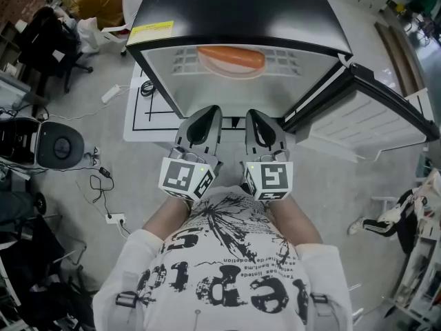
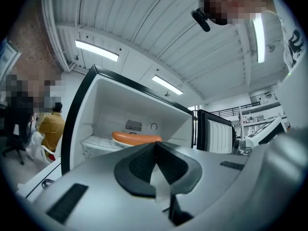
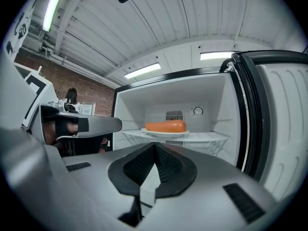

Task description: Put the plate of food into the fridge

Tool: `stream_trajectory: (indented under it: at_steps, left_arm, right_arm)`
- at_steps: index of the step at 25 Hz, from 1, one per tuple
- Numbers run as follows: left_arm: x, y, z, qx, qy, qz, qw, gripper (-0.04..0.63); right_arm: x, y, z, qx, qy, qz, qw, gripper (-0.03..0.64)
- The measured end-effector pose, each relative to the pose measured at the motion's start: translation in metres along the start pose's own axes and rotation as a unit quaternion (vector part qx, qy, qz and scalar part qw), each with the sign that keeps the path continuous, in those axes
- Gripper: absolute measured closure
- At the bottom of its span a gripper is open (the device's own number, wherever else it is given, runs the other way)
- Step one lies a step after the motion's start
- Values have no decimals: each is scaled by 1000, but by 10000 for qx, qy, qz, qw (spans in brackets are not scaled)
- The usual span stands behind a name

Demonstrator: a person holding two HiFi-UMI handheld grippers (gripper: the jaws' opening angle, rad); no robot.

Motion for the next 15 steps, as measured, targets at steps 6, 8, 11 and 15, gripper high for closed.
stream_trajectory:
  at_steps: [6,8,11,15]
  left_arm:
    - [-2,-1,1,28,21,3,10000,588]
    - [-2,0,-2,16,118,51,9999,588]
    - [-2,1,-7,4,221,95,9997,588]
    - [-2,1,-10,-22,248,65,9997,588]
  right_arm:
    - [-1,-2,2,-1,-3,-49,10000,617]
    - [-2,-3,3,-47,-20,-54,10000,616]
    - [-4,-5,5,-105,-52,-72,9999,616]
    - [-8,-6,3,-97,-44,-99,9999,617]
Point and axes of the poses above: the fingertips, and each gripper's own axes: x forward along the fingers, z to its left, y out of its underside, the point moved 5 cm from there along -x, backward along the fingers, and after that the axes turned 2 degrees about x, right-handed, at the moved point
